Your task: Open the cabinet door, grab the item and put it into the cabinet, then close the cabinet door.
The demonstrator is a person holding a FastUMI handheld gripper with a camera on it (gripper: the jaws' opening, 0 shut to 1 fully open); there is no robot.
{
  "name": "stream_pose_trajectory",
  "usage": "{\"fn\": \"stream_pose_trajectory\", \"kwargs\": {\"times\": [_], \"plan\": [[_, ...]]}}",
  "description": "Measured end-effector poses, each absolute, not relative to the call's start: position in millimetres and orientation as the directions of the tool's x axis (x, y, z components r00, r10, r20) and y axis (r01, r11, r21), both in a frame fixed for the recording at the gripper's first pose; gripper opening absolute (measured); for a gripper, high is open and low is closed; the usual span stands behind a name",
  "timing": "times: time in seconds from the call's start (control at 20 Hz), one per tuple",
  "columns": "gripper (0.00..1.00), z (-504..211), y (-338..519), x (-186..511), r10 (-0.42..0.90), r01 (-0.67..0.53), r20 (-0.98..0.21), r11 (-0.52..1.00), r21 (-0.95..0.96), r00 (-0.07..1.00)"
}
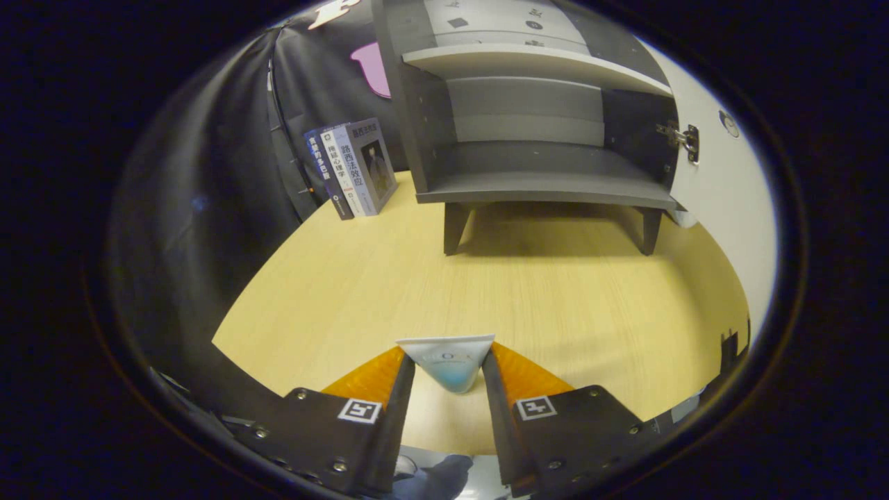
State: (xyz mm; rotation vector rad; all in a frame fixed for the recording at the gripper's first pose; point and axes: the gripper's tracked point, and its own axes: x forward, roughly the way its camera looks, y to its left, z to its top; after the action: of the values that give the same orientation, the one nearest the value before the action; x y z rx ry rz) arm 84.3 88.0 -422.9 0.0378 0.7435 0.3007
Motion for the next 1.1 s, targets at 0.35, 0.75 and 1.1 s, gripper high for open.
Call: {"fn": "stream_pose_trajectory", "kwargs": {"times": [0.35,0.75,1.1], "plan": [[0.56,-311,74,114,0.3,-0.267,-0.526,0.954,0.14,0.796],[0.56,-138,37,184,0.262,-0.246,-0.259,0.965,0.093,0.93],[0.55,-68,18,280,0.188,-0.181,-0.106,0.981,0.075,0.976]]}}
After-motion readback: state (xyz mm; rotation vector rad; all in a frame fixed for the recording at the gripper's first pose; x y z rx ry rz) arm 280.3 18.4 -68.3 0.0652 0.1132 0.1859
